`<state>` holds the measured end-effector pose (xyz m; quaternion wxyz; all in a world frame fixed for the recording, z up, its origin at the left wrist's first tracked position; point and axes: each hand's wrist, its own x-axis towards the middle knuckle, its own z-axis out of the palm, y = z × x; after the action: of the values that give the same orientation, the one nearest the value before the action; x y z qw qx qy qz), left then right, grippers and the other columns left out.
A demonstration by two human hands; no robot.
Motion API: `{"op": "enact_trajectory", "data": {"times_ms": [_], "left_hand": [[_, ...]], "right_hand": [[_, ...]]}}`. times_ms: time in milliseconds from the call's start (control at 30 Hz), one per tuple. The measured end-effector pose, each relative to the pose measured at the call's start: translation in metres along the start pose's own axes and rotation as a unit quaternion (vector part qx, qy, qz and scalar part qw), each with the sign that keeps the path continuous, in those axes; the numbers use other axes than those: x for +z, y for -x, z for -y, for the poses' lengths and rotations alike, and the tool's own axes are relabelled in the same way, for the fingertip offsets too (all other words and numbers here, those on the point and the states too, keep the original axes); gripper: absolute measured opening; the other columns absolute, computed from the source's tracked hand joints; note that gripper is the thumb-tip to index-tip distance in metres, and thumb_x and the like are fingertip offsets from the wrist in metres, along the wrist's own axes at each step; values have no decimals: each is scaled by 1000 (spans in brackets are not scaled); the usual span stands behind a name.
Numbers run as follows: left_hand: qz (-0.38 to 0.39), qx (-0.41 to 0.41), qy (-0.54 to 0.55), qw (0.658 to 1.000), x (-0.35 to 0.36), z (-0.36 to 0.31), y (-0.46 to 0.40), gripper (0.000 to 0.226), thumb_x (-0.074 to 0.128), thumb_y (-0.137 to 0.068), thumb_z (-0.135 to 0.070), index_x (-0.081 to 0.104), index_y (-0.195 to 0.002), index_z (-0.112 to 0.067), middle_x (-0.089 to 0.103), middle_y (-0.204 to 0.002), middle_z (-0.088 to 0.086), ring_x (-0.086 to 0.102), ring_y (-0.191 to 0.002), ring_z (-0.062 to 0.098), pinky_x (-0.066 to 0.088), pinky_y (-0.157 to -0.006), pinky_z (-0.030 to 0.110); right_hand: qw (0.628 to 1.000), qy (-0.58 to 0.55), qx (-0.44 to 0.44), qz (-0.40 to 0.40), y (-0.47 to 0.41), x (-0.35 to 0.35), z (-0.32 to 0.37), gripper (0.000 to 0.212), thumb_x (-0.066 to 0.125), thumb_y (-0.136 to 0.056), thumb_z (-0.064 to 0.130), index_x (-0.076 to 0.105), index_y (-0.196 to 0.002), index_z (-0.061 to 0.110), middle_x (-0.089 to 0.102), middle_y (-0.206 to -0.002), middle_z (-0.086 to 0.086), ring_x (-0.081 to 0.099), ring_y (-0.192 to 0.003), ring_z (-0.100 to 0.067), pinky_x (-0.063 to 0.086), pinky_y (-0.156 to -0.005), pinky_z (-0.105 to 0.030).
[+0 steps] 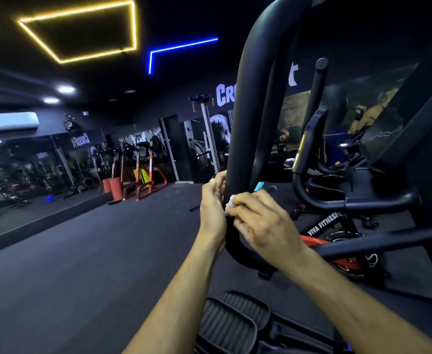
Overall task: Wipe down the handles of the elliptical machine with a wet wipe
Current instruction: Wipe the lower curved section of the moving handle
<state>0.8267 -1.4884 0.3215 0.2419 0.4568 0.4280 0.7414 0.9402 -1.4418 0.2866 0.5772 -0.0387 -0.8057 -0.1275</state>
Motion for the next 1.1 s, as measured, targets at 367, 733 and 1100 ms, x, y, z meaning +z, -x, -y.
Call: {"op": "enact_trajectory", "data": {"times_ms": [367,733,1100], "left_hand": [[-131,42,-178,974,18,12,5,58,20,-110,-50,68,-102,-17,75,-87,10,67,-61,22,56,-64,41],[-156,66,-219,961,21,11,7,53,20,-112,-38,63,-92,-16,73,-79,10,65,-57,25,56,-66,43],[-160,78,-238,955,21,8,12,52,24,-113,-33,65,-85,-19,71,-78,-9,63,-74,8,46,-70,27]], "right_hand": [[867,-277,323,-257,-56,-19,-13,26,66,-86,-2,74,-104,15,68,-102,5,70,-98,-16,57,-88,-47],[826,-326,360,-285,-73,-26,-30,31,66,-88,2,77,-104,25,77,-99,8,73,-93,-8,57,-86,-29],[899,-217,278,-260,4,22,9,26,66,-85,-17,74,-101,2,70,-101,-3,68,-98,-8,58,-83,-35]]}}
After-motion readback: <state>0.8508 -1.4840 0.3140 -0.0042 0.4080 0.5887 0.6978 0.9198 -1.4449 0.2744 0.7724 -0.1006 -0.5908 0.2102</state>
